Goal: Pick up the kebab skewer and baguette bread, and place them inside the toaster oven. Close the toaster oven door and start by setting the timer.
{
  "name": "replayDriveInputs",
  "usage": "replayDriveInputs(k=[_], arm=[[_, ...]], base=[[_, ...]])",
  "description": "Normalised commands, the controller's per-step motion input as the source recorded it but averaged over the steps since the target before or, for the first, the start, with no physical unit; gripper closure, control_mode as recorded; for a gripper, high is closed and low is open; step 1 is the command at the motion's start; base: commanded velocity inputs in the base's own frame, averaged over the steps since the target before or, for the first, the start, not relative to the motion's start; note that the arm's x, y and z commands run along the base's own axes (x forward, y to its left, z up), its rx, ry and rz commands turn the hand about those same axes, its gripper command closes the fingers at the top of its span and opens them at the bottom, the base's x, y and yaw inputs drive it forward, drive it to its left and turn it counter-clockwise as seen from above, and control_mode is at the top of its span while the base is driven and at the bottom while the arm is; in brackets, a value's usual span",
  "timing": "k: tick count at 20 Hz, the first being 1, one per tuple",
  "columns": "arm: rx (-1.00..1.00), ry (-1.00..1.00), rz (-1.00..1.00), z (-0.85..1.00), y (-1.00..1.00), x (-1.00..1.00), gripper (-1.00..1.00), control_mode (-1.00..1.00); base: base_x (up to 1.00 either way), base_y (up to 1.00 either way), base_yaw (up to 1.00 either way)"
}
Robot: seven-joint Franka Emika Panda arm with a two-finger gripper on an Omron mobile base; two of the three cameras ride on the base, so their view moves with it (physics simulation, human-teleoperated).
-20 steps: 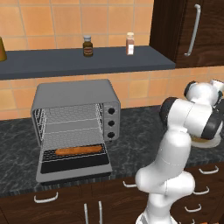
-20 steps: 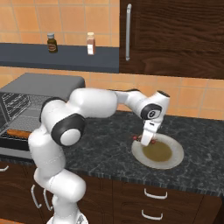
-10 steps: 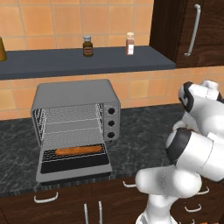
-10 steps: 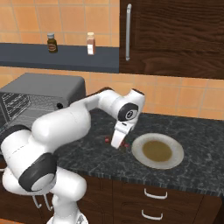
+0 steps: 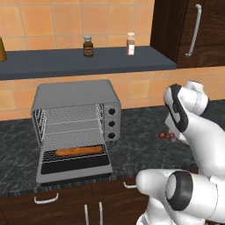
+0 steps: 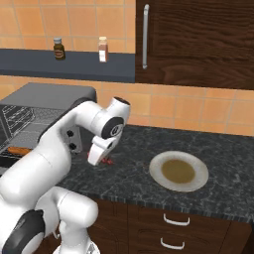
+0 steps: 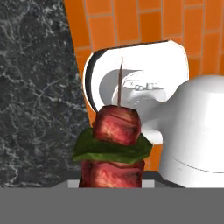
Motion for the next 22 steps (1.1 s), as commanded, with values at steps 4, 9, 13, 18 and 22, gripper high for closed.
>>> replayDriveInputs(k=[4,9,13,18,22], arm=[[-0.05,-0.03,0.00,0.08,1.00,0.00,1.00,-1.00],[-0.15,-0.10,-0.02,0.18,1.00,0.06,1.00,-1.00],[-0.15,-0.11,-0.05,0.27,1.00,0.11,1.00,-1.00],[-0.19,-0.05,-0.08,0.03,1.00,0.12,1.00,-1.00],[-0.13,-0.02,0.00,0.04,1.00,0.41,1.00,-1.00]], base=[[0.00,0.00,0.00],[0.00,0.00,0.00],[0.00,0.00,0.00],[0.00,0.00,0.00],[0.00,0.00,0.00]])
